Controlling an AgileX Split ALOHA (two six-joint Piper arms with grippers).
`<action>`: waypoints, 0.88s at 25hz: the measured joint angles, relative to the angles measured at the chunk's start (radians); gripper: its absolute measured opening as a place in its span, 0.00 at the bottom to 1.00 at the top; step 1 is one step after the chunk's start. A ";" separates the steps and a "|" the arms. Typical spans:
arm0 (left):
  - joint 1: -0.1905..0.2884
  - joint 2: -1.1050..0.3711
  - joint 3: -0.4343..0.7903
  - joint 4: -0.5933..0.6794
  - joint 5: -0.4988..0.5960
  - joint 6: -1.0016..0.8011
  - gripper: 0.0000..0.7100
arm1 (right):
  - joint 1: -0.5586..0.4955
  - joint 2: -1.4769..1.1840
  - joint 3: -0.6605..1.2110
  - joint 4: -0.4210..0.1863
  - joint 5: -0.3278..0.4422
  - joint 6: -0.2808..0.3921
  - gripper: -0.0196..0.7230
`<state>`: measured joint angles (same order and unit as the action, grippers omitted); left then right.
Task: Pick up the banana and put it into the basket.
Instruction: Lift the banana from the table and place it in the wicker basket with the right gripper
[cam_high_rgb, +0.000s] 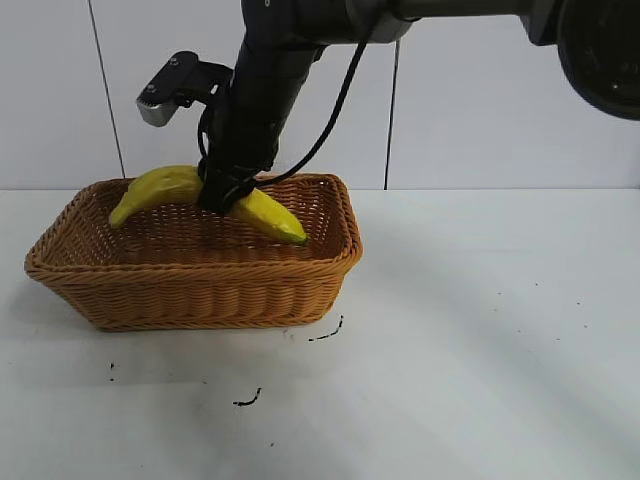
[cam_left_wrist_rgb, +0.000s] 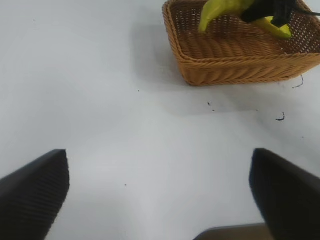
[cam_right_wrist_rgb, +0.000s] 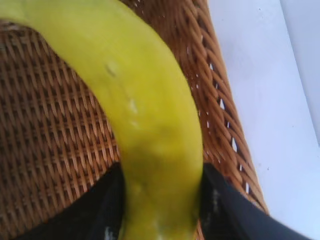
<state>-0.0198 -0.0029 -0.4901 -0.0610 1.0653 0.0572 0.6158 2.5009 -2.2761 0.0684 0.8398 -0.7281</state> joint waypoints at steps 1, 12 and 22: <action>0.000 0.000 0.000 0.000 0.000 0.000 0.98 | 0.000 0.000 0.000 0.001 0.001 0.000 0.46; 0.000 0.000 0.000 0.000 0.000 0.000 0.98 | 0.000 -0.015 0.000 0.009 0.013 0.091 0.95; 0.000 0.000 0.000 0.000 0.000 0.000 0.98 | -0.082 -0.131 -0.118 -0.010 0.201 0.629 0.95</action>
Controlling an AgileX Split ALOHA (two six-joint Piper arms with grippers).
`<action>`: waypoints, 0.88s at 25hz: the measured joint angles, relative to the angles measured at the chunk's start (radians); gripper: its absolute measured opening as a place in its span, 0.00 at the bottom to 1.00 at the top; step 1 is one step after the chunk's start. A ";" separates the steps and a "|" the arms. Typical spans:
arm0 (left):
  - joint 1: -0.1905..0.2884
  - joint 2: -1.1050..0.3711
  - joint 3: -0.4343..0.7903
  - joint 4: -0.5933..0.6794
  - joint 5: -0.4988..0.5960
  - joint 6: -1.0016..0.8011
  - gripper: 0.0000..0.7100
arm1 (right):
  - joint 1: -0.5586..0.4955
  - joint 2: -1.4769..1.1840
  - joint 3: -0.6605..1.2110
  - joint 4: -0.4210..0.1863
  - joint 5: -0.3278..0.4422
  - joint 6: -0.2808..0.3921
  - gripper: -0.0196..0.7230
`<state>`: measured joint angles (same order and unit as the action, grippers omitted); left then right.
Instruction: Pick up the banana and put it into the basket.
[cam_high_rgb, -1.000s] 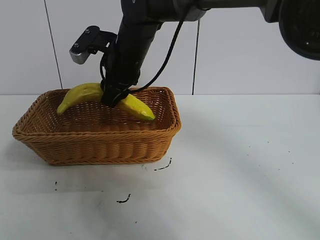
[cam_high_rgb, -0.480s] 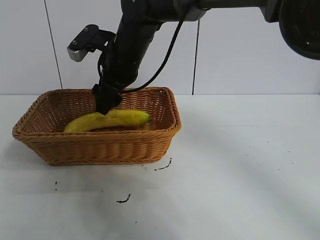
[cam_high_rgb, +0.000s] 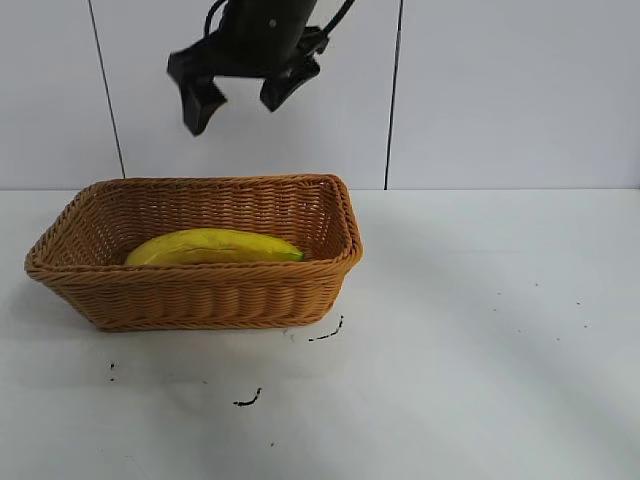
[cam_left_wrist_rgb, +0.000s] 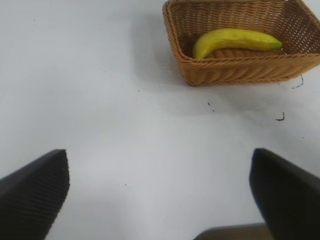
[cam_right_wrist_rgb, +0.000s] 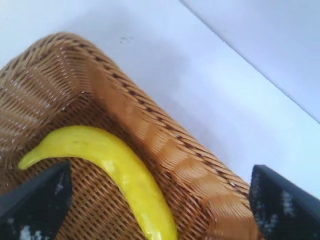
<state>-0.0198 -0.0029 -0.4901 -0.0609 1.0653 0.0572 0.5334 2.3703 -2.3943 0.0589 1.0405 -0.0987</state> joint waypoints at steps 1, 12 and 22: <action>0.000 0.000 0.000 0.000 0.000 0.000 0.98 | -0.026 -0.001 -0.006 -0.001 0.016 0.010 0.95; 0.000 0.000 0.000 0.000 0.000 0.000 0.98 | -0.369 0.001 -0.007 -0.014 0.151 0.025 0.95; 0.000 0.000 0.000 0.000 0.000 0.000 0.98 | -0.558 -0.001 -0.003 -0.017 0.176 0.049 0.95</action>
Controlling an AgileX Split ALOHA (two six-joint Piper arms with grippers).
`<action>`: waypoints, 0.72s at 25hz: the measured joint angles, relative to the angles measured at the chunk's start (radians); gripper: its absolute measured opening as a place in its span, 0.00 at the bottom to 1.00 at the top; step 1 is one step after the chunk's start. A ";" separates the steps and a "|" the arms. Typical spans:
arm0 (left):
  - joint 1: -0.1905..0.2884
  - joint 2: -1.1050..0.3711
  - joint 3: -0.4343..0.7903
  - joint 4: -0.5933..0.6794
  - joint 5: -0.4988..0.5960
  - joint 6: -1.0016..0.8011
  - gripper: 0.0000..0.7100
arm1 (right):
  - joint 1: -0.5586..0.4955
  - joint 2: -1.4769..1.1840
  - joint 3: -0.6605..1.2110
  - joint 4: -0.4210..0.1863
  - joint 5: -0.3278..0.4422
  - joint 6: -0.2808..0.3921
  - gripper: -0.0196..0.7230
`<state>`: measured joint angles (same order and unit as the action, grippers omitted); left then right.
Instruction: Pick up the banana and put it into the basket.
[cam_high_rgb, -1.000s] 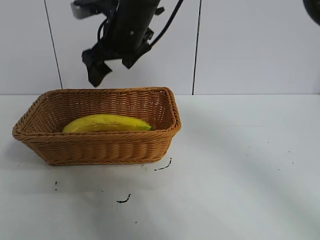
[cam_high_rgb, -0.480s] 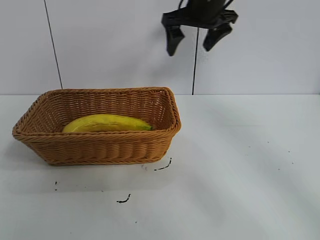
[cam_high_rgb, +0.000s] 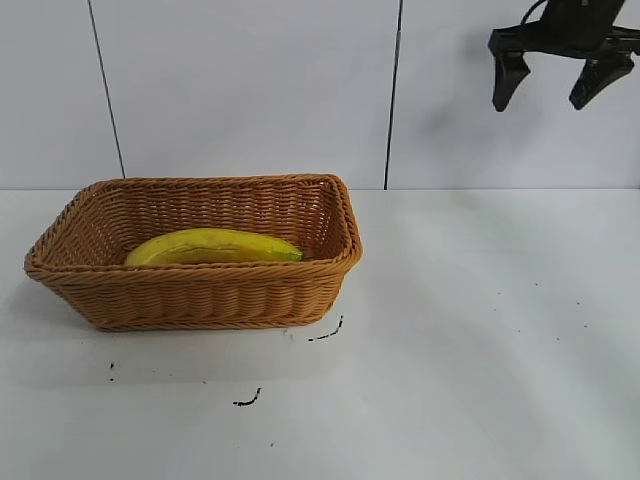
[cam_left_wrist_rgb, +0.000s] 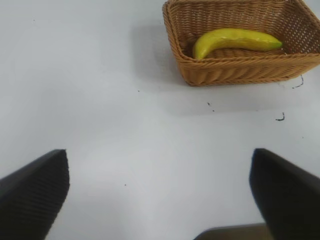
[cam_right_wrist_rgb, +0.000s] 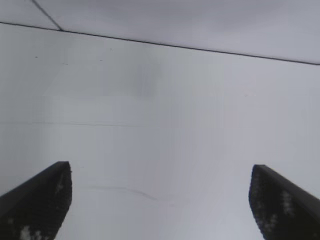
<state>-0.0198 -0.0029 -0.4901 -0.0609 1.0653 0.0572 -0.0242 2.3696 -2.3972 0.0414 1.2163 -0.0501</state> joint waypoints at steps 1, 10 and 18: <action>0.000 0.000 0.000 0.000 0.000 0.000 0.98 | -0.003 -0.005 0.009 0.000 0.000 0.003 0.95; 0.000 0.000 0.000 0.000 0.000 0.000 0.98 | -0.006 -0.242 0.376 0.016 -0.002 0.013 0.95; 0.000 0.000 0.000 0.000 0.000 0.000 0.98 | -0.006 -0.663 0.872 0.021 0.000 0.023 0.95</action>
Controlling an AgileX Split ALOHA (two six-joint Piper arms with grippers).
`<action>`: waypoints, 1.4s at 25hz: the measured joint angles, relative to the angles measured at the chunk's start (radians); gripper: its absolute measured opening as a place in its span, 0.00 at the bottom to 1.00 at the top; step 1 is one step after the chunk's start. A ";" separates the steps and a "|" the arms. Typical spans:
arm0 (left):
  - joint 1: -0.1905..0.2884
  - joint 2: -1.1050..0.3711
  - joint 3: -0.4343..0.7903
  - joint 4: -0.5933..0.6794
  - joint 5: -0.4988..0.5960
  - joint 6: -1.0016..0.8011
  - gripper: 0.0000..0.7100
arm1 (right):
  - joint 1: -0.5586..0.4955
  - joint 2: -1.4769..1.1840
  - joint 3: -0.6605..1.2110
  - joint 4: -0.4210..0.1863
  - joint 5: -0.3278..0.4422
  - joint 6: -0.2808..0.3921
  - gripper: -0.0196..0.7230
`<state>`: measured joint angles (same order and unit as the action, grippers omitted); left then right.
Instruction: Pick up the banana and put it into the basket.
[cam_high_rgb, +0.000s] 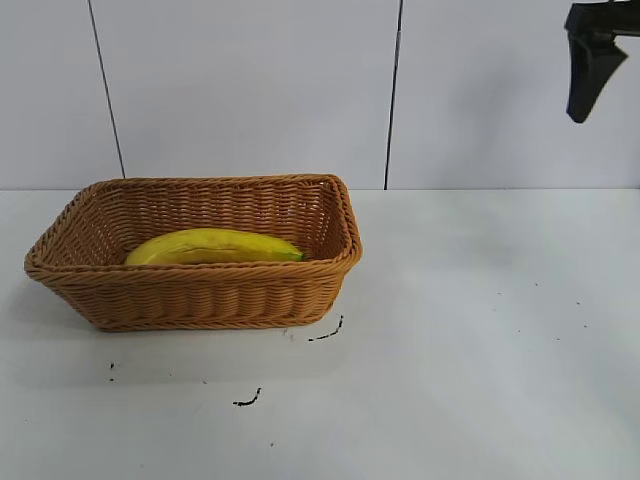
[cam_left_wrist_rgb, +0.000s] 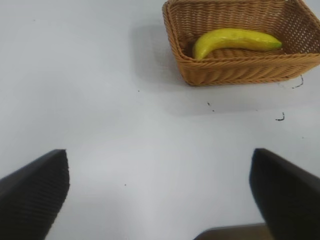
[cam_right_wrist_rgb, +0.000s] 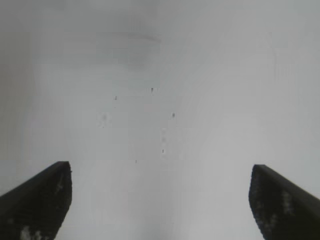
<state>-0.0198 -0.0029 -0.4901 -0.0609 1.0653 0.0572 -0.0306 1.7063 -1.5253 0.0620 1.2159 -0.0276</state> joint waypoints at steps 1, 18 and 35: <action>0.000 0.000 0.000 0.000 0.000 0.000 0.98 | 0.000 -0.060 0.061 0.000 0.000 0.002 0.95; 0.000 0.000 0.000 0.000 0.000 0.000 0.98 | 0.000 -0.973 0.859 -0.001 -0.211 -0.021 0.95; 0.000 0.000 0.000 0.000 0.000 0.000 0.98 | 0.000 -1.565 1.028 -0.001 -0.198 -0.068 0.95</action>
<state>-0.0198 -0.0029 -0.4901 -0.0609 1.0653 0.0572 -0.0306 0.1414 -0.4973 0.0611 1.0182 -0.0959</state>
